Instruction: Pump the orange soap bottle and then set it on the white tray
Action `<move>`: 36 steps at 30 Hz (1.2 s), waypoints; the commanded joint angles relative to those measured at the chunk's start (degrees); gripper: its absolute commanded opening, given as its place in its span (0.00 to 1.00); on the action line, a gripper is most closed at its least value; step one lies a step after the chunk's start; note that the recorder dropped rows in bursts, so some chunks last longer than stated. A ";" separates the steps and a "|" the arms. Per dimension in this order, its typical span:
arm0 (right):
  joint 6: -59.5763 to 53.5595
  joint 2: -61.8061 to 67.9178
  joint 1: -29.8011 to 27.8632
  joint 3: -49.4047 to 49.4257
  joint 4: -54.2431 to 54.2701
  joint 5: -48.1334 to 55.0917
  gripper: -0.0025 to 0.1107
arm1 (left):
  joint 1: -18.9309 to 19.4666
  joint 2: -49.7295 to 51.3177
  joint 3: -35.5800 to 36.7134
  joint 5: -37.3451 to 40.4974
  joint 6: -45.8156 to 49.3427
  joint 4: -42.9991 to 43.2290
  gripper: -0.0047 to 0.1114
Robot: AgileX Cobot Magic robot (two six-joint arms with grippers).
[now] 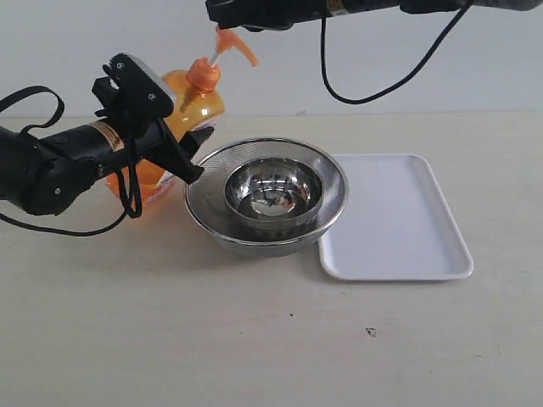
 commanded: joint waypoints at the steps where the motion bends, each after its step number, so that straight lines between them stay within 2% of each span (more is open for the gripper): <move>1: 0.23 -1.12 -0.12 -0.40 0.22 -0.42 0.02 | -0.33 -0.70 -0.72 -1.93 4.14 -3.42 0.08; 9: 0.28 -4.47 -2.29 0.03 0.22 -7.78 0.02 | -0.46 -0.70 -0.78 -0.39 4.14 -3.17 0.08; 13: -0.31 -6.78 -2.80 4.87 0.22 -7.76 0.02 | -0.46 -0.70 -0.78 -0.13 4.02 -1.90 0.08; 15: -2.56 -8.32 -2.91 7.50 0.22 -5.65 0.02 | -0.46 -0.70 -0.78 -0.13 4.02 -1.90 0.08; 18: -3.57 -10.95 -2.91 11.64 0.22 3.15 0.02 | -0.46 -0.70 -0.78 -0.13 3.93 -1.74 0.08; 24: -3.68 -8.59 -0.04 11.90 0.22 8.87 0.02 | -0.46 -0.70 -0.78 -0.12 3.93 -1.76 0.08; 36: -4.09 -5.69 1.81 11.79 0.22 9.37 0.02 | -0.58 -0.70 -0.78 0.01 2.62 0.57 0.08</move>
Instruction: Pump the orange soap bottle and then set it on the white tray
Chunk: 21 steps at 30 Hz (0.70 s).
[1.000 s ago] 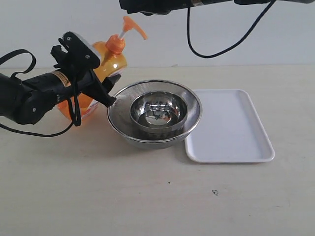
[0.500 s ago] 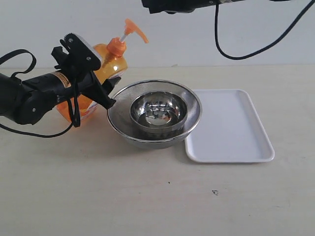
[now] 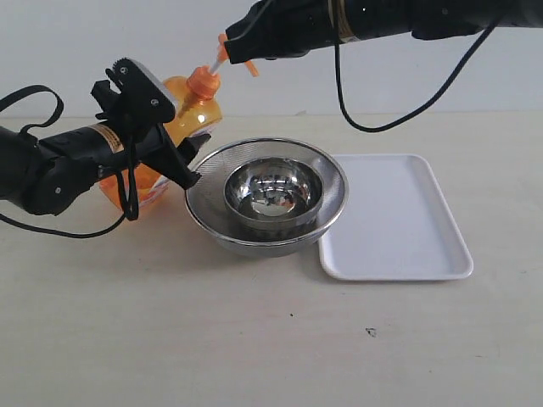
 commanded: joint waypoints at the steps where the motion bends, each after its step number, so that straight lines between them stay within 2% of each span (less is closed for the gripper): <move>1: -0.28 0.26 0.09 0.24 0.24 0.28 0.02 | -0.58 -0.70 -0.78 -2.63 -1.20 2.56 0.08; 4: -0.28 0.26 0.09 0.24 0.24 0.28 0.02 | -0.68 -0.70 -0.78 -2.61 -4.25 4.85 0.08; 21: 1.23 4.79 0.09 0.35 0.24 -2.48 0.02 | -0.67 -0.70 -0.78 -2.50 -4.40 4.85 0.08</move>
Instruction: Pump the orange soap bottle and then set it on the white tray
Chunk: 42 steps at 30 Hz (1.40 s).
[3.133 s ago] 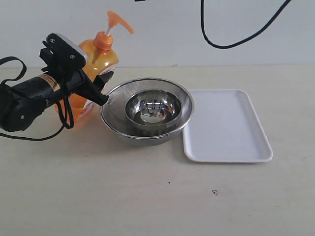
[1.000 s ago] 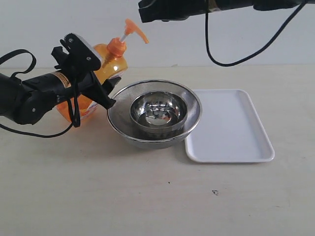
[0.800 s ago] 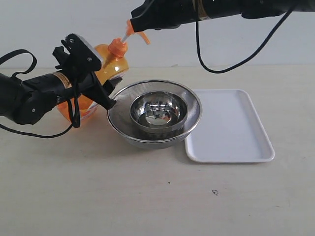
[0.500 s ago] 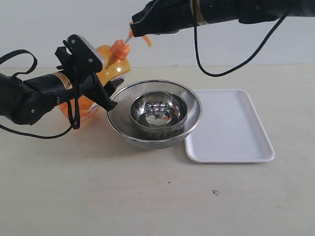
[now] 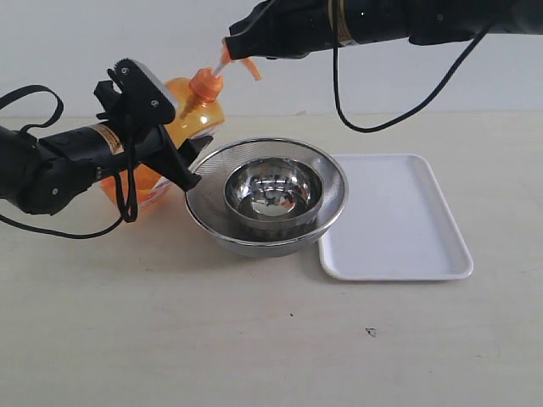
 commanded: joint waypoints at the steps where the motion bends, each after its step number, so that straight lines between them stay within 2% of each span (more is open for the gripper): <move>1: 0.23 2.73 0.31 0.68 -1.92 -2.71 0.02 | -0.67 -0.70 -0.78 -2.62 -1.49 0.74 0.08; 11: -0.53 2.65 0.31 0.68 -1.92 -2.29 0.02 | -0.67 -0.70 -0.78 -2.62 -1.49 0.74 0.08; 21: -6.91 -1.26 0.06 0.57 -1.92 11.79 0.02 | -0.67 -0.70 -0.78 -2.62 -1.49 0.74 0.08; 24: -7.53 -2.76 -0.38 0.57 -1.92 12.58 0.02 | -0.67 -0.70 -0.78 -2.62 -1.49 0.74 0.08; 30: -7.42 -4.63 -0.37 0.57 -1.92 4.72 0.02 | -0.67 -0.70 -0.78 -2.62 -1.49 0.74 0.08; 42: -5.55 -5.35 -0.26 0.57 -1.92 -2.74 0.02 | -0.67 -0.70 -0.78 -1.86 -1.49 0.74 0.08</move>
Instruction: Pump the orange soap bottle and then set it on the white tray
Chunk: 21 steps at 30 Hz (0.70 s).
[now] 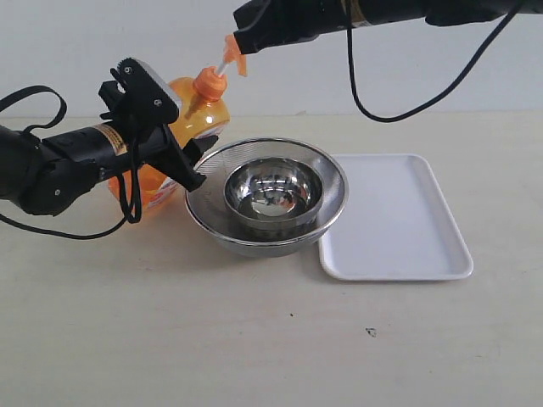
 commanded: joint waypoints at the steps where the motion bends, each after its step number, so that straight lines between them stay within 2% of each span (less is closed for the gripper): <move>1: 0.59 -0.89 -0.06 -0.26 0.17 -3.20 0.02 | -0.34 -0.70 -0.78 -1.42 -0.36 0.46 0.08; 21: 1.42 1.34 -0.06 -0.26 0.17 -4.10 0.02 | -0.34 -0.70 -0.78 -1.32 -0.36 0.46 0.08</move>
